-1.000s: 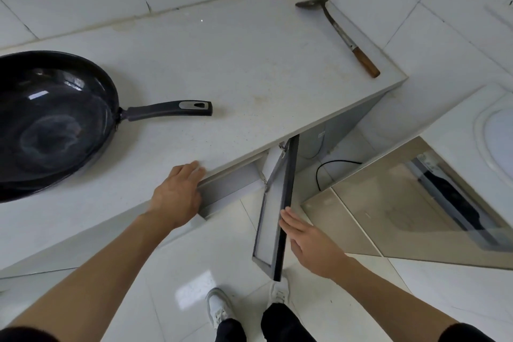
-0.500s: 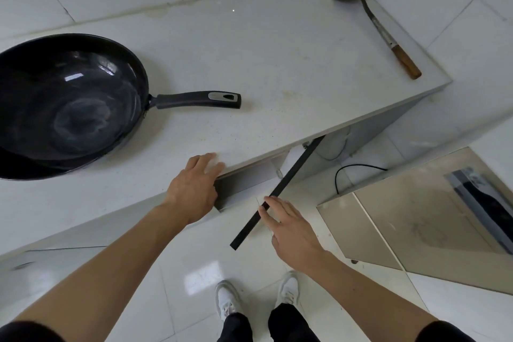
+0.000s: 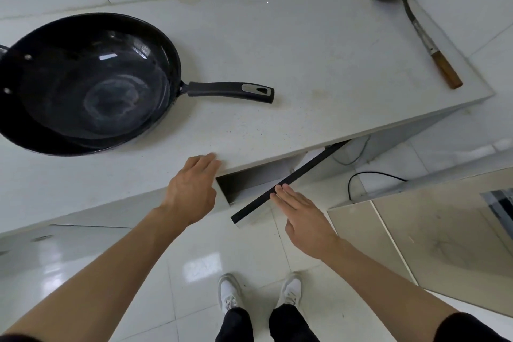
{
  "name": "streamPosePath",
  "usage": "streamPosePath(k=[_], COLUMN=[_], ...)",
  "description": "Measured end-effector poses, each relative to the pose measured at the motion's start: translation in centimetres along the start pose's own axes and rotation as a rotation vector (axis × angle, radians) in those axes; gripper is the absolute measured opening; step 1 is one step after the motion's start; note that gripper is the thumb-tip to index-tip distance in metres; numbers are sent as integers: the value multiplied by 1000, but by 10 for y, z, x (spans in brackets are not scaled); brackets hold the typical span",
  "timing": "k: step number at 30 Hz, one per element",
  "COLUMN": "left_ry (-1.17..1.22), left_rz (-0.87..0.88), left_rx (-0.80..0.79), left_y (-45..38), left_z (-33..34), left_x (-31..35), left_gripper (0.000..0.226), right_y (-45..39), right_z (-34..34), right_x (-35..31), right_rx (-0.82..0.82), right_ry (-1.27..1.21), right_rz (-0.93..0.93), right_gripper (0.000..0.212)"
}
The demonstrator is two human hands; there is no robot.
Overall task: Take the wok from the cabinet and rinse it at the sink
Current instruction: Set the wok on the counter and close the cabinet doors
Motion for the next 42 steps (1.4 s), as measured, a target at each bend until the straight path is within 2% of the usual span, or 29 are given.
streamPosePath(k=[5,16,25,33,42], left_ry=[38,89,78,91,81], left_rz=[-12,-34,-21,-12,-11], left_rx=[7,33,35,53,61], left_y=[2,4,4,4,3], left_z=[-2,-1,1,1,1], left_x=[-1,0,1,-1,-1], left_gripper=[65,67,68,67,67], right_y=[-17,-19,-37,-53,-62], right_z=[7,16,22,24,29], right_x=[-11,-31,-28,-29,-19], right_rx=[11,17,-11,-30,-60], right_ry=[80,-53,-130,-242,-166], right_rz=[55,294,212,244,230], right_gripper=[78,92,87,90,96])
Point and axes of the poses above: each hand's wrist, its own y-axis away from the middle knuckle, its own z-axis out of the palm, x = y × z, the point moved 6 cm from there along -y, towards the middle knuckle, and after that the axes turned 1 degree about -x, right-handed, at the moved point
